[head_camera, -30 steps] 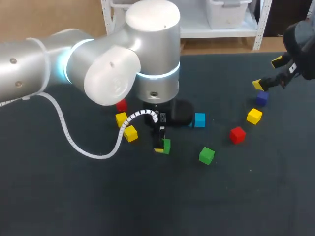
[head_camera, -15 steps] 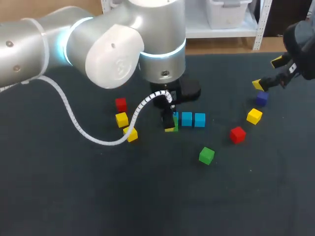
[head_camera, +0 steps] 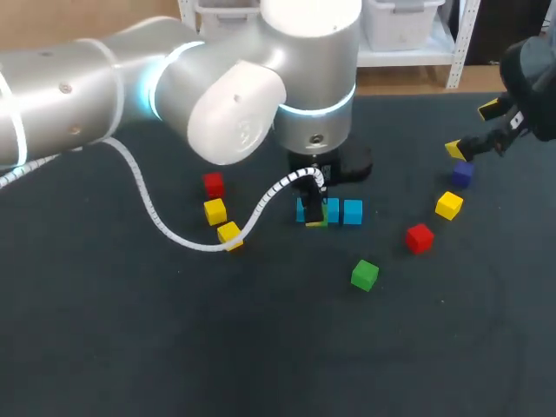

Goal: Place the blue cubes, place green cubes on the blue cubes, place the yellow cubes on the green cubes, then place the red cubes on the yellow cubes, and place purple cube on the red cubes.

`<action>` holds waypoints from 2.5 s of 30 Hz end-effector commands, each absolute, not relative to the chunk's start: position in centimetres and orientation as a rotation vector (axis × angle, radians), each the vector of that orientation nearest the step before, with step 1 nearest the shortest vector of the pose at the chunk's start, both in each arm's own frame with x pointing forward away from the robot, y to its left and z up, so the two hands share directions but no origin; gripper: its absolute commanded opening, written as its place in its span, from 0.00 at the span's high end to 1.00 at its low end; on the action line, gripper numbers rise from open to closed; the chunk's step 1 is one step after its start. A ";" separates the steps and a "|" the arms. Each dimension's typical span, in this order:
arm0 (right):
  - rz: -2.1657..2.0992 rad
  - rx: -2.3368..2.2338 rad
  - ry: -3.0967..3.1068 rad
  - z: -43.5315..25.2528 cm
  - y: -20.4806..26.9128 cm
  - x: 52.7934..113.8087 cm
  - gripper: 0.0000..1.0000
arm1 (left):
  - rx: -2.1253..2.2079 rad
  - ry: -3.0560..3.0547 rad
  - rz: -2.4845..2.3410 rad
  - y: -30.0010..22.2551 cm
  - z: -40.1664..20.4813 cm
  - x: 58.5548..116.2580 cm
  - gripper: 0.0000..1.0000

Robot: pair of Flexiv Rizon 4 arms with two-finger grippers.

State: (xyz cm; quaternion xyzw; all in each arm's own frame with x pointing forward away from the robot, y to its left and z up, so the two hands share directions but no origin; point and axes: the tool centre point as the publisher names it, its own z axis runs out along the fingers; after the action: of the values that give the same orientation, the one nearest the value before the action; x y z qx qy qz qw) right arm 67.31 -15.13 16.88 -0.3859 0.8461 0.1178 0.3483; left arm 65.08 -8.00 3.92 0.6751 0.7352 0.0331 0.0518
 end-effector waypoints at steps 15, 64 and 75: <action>0.300 -0.997 2.192 16.8 -15.1 67.2 0.00 | 2.140 2.124 0.126 -8.0 3.4 66.8 1.00; 0.300 -0.997 2.192 16.8 -15.1 67.2 0.00 | 2.112 2.202 0.147 -8.1 2.7 69.3 1.00; 0.300 -0.997 2.192 16.8 -15.1 67.2 0.00 | 2.089 2.219 0.151 -8.1 2.6 69.7 1.00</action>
State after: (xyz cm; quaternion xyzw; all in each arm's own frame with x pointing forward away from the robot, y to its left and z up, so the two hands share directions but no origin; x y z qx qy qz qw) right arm 67.31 -15.13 16.88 -0.3859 0.8461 0.1178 0.3483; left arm 69.34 -7.93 2.67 0.6843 0.7260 0.0499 0.0475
